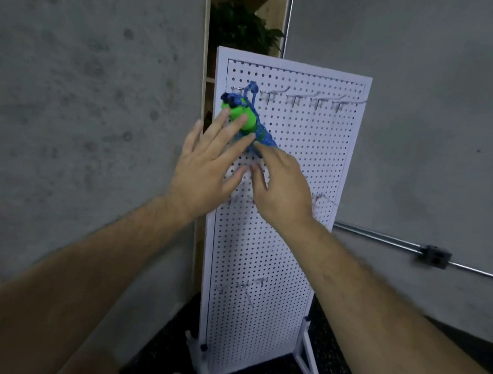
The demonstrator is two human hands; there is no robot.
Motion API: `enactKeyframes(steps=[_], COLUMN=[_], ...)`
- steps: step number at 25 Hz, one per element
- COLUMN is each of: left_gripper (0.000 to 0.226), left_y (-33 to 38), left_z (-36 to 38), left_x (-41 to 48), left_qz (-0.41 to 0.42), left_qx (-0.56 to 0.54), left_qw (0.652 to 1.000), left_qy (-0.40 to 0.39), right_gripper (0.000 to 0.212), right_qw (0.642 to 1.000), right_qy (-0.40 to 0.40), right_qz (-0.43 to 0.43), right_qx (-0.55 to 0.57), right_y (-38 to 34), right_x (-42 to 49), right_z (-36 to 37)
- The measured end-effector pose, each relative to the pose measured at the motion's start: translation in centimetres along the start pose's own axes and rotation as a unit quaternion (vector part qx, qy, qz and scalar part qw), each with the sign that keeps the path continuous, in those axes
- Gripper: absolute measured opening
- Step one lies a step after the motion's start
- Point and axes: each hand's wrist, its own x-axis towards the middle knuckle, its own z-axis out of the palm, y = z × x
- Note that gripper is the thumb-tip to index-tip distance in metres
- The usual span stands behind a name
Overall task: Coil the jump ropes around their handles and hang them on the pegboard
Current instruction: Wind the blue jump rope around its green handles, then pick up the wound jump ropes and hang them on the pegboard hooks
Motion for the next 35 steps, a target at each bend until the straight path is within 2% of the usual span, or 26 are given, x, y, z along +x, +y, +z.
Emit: enactKeyframes(steps=[3, 5, 9, 13, 16, 19, 22, 25, 27, 28, 32, 35], left_gripper=[0.043, 0.043, 0.043, 0.042, 0.046, 0.047, 0.047, 0.055, 0.062, 0.063, 0.061, 0.064], left_y=[2.8, 4.6, 9.5, 15.2, 20.4, 25.8, 29.7, 31.8, 32.6, 32.9, 33.1, 32.8], left_z=[0.8, 2.2, 5.8, 9.5, 11.6, 12.9, 13.4, 13.1, 12.6, 12.7, 13.3, 13.0], left_x=[-4.6, -8.2, -16.7, -26.6, -34.4, -41.2, -45.8, -49.9, -51.4, -51.6, -51.3, -51.4], left_qz=[-0.001, -0.023, -0.078, -0.087, -0.118, -0.116, -0.108, -0.135, -0.172, -0.197, -0.279, -0.288], left_qx=[-0.052, -0.099, -0.177, -0.224, -0.242, -0.256, -0.254, -0.239, -0.242, -0.251, -0.272, -0.283], left_qw=[0.999, 0.993, 0.951, 0.894, 0.831, 0.749, 0.672, 0.573, 0.531, 0.525, 0.521, 0.515], left_qy=[-0.013, -0.052, -0.239, -0.377, -0.487, -0.6, -0.687, -0.773, -0.794, -0.789, -0.76, -0.756], right_gripper=[0.038, 0.037, 0.041, 0.042, 0.046, 0.048, 0.05, 0.054, 0.059, 0.063, 0.065, 0.058], right_qw=[0.999, 0.998, 0.984, 0.954, 0.91, 0.851, 0.802, 0.748, 0.724, 0.717, 0.72, 0.725], right_qy=[-0.017, -0.048, -0.151, -0.24, -0.317, -0.395, -0.461, -0.543, -0.574, -0.578, -0.561, -0.539], right_qz=[-0.007, 0.005, 0.067, 0.166, 0.259, 0.339, 0.371, 0.377, 0.382, 0.388, 0.407, 0.428], right_qx=[-0.026, -0.036, -0.063, -0.071, -0.069, -0.071, -0.083, -0.056, -0.036, -0.033, -0.043, -0.013], right_y=[0.3, 1.4, 6.1, 10.1, 12.2, 13.8, 14.8, 14.6, 13.6, 13.2, 13.0, 13.2], right_x=[-4.6, -8.5, -19.5, -31.9, -40.0, -47.5, -53.1, -56.3, -57.5, -57.9, -58.1, -57.3], right_z=[0.1, 0.9, 4.3, 7.0, 8.3, 9.4, 9.8, 10.7, 11.7, 12.2, 12.7, 12.3])
